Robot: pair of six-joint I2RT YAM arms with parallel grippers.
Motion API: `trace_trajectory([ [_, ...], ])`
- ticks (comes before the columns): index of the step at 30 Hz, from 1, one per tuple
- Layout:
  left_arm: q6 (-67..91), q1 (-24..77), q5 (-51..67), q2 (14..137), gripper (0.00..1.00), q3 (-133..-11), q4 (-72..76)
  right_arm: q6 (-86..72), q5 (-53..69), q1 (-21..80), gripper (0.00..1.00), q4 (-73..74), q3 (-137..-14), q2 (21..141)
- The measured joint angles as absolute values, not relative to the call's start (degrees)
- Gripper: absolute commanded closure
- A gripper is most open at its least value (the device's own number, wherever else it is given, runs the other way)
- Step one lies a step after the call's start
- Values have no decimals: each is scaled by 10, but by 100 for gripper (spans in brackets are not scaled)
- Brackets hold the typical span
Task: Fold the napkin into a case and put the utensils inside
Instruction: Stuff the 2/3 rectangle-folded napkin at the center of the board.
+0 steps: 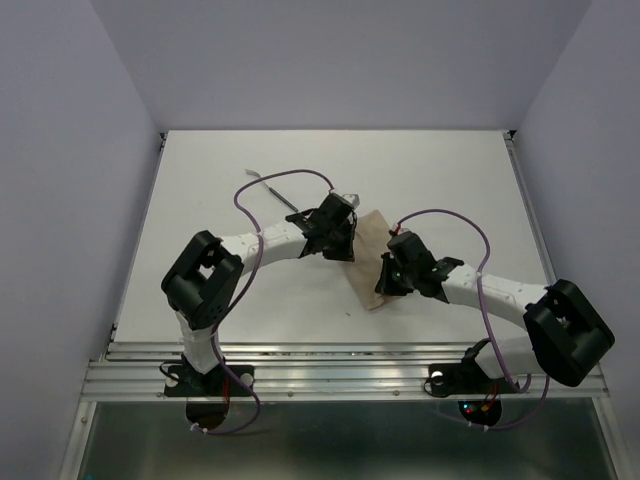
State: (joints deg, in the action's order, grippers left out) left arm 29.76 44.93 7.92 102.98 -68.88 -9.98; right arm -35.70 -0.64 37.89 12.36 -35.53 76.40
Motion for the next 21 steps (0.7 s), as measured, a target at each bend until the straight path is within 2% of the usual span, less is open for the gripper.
trace_trajectory([
  [21,276,454,103,1101,100,-707,-88,-308,-13,348,98,131,-360,769],
])
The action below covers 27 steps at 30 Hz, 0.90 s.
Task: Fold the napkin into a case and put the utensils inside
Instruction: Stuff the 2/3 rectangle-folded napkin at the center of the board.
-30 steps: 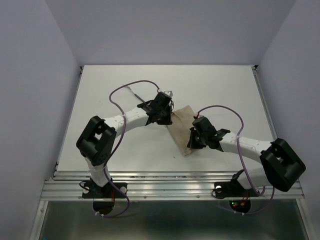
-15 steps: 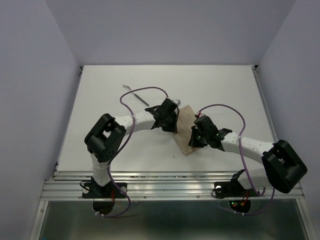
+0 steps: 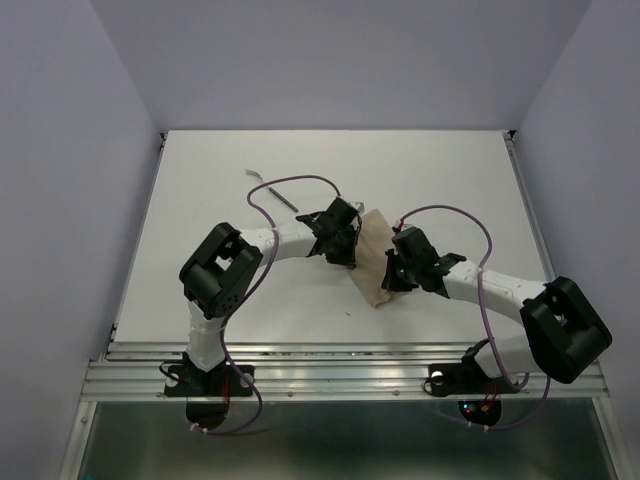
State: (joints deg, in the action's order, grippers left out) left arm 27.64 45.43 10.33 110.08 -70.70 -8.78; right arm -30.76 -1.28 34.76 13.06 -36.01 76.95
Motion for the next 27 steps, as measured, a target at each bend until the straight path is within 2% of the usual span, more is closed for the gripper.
trace_trajectory([
  [1,275,454,103,1103,100,-709,-88,-305,-13,345,94,131,-362,773],
  [3,274,454,105,1108,100,-712,-88,-302,-14,345,82,132,-362,780],
  [4,274,454,106,1111,100,-713,-87,-301,-16,345,69,134,-362,781],
  [5,274,454,107,1112,100,-713,-86,-299,-18,345,61,138,-362,781],
  [6,273,454,108,1112,100,-713,-86,-300,-23,345,46,143,-364,780],
  [9,271,454,110,1112,100,-713,-86,-296,-35,345,38,171,-371,764],
  [11,270,454,111,1112,100,-713,-85,-296,-40,345,38,188,-377,741],
  [14,269,454,116,1113,100,-713,-83,-302,-43,345,46,208,-393,686],
  [15,268,454,118,1114,100,-713,-83,-305,-43,345,59,208,-397,675],
  [18,268,454,122,1114,100,-713,-81,-318,-27,345,84,201,-407,651],
  [21,268,454,126,1116,100,-713,-77,-328,3,346,92,190,-407,669],
  [27,268,454,131,1117,100,-714,-75,-333,73,346,95,149,-399,743],
])
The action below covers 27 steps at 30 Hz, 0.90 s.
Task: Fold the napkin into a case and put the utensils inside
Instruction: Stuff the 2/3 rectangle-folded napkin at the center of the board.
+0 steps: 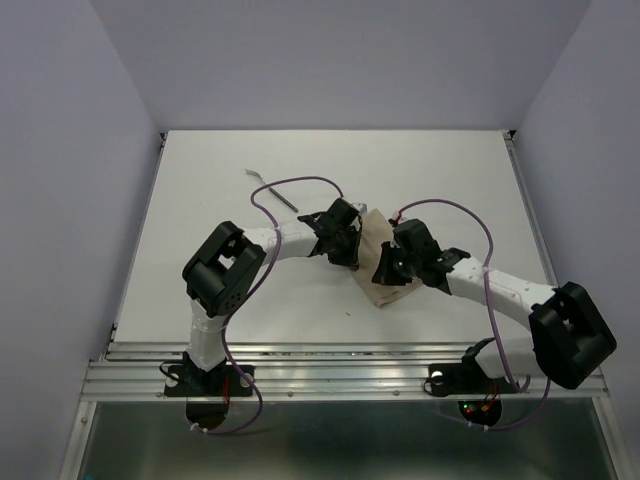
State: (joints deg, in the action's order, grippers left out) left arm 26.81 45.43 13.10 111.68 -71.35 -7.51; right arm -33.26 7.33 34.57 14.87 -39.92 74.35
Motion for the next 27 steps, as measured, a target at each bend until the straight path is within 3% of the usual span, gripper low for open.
trace_trajectory([
  [15,263,454,132,1117,100,-714,-75,-350,155,350,98,53,-349,833],
  [27,259,457,136,1117,100,-714,-76,-392,124,350,99,28,-279,762],
])
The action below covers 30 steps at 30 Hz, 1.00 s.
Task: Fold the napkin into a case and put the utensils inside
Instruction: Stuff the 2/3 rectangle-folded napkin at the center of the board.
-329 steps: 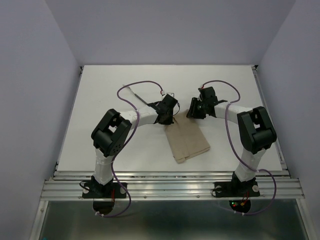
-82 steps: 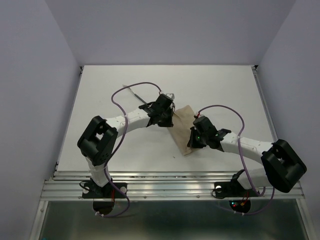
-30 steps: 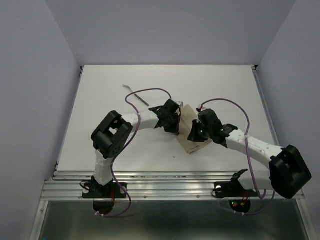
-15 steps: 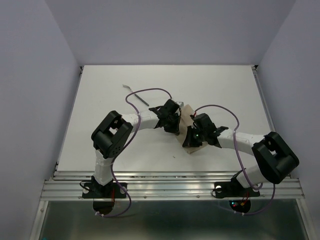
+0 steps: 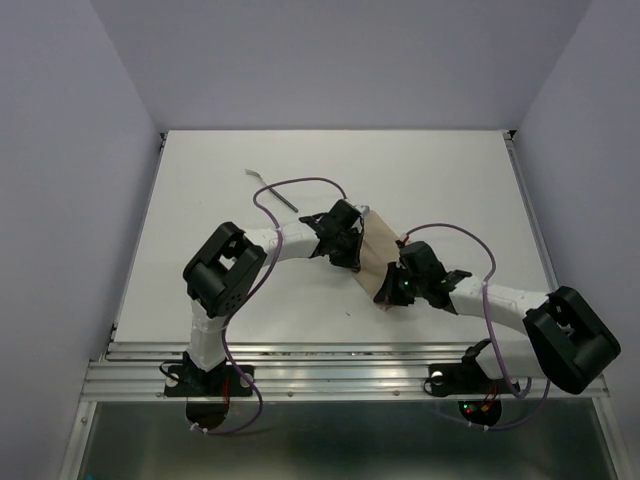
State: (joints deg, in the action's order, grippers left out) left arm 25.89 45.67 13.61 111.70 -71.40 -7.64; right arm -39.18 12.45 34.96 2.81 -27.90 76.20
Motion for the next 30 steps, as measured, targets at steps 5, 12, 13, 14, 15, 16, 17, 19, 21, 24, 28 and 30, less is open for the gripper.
trace_trajectory([
  [5,257,458,140,1117,100,-714,-77,-409,108,350,99,57,-250,701],
  [12,253,458,140,1119,100,-719,-80,-419,80,350,99,115,-245,647],
  [13,252,458,140,1120,100,-721,-81,-420,77,350,99,124,-245,639],
  [14,251,458,140,1121,100,-722,-81,-420,75,350,99,129,-245,633],
  [15,250,458,140,1121,100,-722,-81,-420,72,350,99,138,-246,625],
  [16,250,458,140,1121,100,-722,-82,-420,68,350,99,145,-247,619],
  [17,249,458,140,1122,100,-723,-83,-419,65,350,99,149,-249,617],
  [19,249,458,140,1124,100,-726,-84,-418,61,350,99,154,-253,620],
  [21,248,458,140,1125,100,-728,-86,-418,59,350,99,154,-255,629],
  [24,248,458,140,1126,100,-729,-87,-419,55,350,99,150,-252,657],
  [28,244,458,140,1126,100,-733,-92,-421,56,350,99,140,-251,667],
  [30,243,457,140,1126,100,-734,-95,-420,55,350,99,143,-251,663],
])
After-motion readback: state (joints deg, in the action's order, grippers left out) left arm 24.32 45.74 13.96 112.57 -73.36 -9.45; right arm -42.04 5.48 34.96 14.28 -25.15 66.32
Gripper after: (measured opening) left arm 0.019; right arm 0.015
